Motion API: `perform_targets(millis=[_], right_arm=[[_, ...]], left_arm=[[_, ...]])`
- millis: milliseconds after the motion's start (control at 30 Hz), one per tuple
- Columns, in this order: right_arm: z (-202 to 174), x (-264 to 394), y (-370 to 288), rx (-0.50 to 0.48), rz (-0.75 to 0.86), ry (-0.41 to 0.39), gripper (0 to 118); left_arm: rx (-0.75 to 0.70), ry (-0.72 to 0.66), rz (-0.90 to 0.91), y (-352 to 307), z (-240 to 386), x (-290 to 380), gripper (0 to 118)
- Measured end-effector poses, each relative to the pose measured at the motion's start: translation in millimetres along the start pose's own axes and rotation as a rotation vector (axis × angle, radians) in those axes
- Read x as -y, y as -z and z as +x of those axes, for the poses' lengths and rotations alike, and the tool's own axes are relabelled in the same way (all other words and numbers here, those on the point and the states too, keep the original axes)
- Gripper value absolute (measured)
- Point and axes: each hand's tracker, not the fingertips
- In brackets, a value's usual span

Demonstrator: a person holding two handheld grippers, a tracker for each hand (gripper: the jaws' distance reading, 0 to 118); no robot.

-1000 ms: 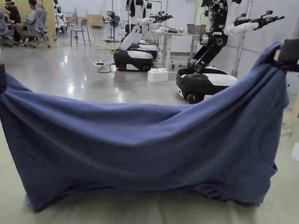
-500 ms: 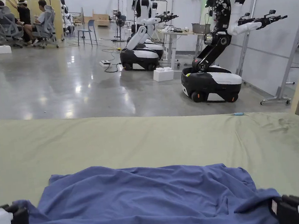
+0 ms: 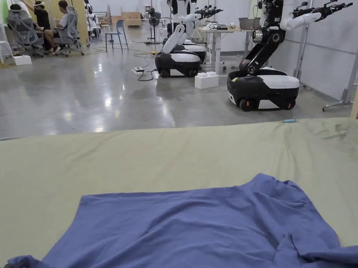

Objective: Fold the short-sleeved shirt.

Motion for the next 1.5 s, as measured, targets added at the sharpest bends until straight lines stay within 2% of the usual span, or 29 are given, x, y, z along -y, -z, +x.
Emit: perform_targets(millis=[133,367,467,600,900,1033,1167,1200,1233,1267,1300,1333,1367,1433,1467,1500], right_arm=[[9.3,24.8,-28.6,0.030,-0.021,0.002,4],[26.5,49.0,-75.1,0.072,-0.023,0.067,4],[31.9,59.5,-79.9,0.118,-0.059,0.050,4],[33.2,73.7,-82.0,0.122,-0.127,0.043,4],[24.0,103.1,-67.6,0.243,-0.309,-0.087,4],[26.3,116.2,-62.0,0.270,-0.385,-0.058,4],[22.1,114.7,-64.3,0.273,-0.352,-0.075,4],[24.4,113.3,-64.8,0.247,-0.326,-0.065,9],[27.7,112.5,-67.5,0.215,-0.291,-0.028,26],[31.6,110.7,-76.4,0.197,-0.260,0.028,55],[34.2,107.2,-85.1,0.159,-0.230,0.093,86],[35.3,103.5,-96.5,0.111,-0.182,0.140,96],[34.8,100.1,-109.6,0.070,-0.126,0.170,97],[30.2,94.2,-129.5,0.056,-0.077,0.169,96],[26.4,93.0,-135.1,0.078,-0.092,0.147,89],[23.1,93.7,-137.7,0.107,-0.133,0.081,41]], left_arm=[[0.008,-0.020,-0.041,-35.7,-1.7,29.7,3],[-0.024,0.002,-0.112,-78.6,-12.5,69.8,3],[-0.056,-0.022,-0.173,-81.8,-22.9,85.2,3],[-0.078,-0.022,-0.245,-81.3,-31.7,102.2,3],[-0.096,-0.021,-0.324,-77.6,-40.9,118.0,3],[-0.109,-0.003,-0.366,-80.6,-44.7,128.0,3],[-0.106,-0.066,-0.359,-80.5,-47.7,133.6,3],[-0.094,-0.081,-0.346,-79.8,-48.8,133.2,3],[-0.082,-0.098,-0.332,-82.0,-49.6,133.8,12],[-0.079,-0.113,-0.325,-86.2,-49.4,132.4,32],[-0.070,-0.131,-0.321,-92.6,-49.0,130.3,73],[-0.032,-0.161,-0.316,-100.8,-48.8,128.3,96],[0.004,-0.187,-0.298,-107.9,-56.9,131.9,100],[0.022,-0.225,-0.259,-128.1,-55.8,129.0,98],[0.021,-0.225,-0.261,-137.0,-54.5,128.5,86],[0.026,-0.226,-0.252,-145.6,-52.5,130.4,26]])
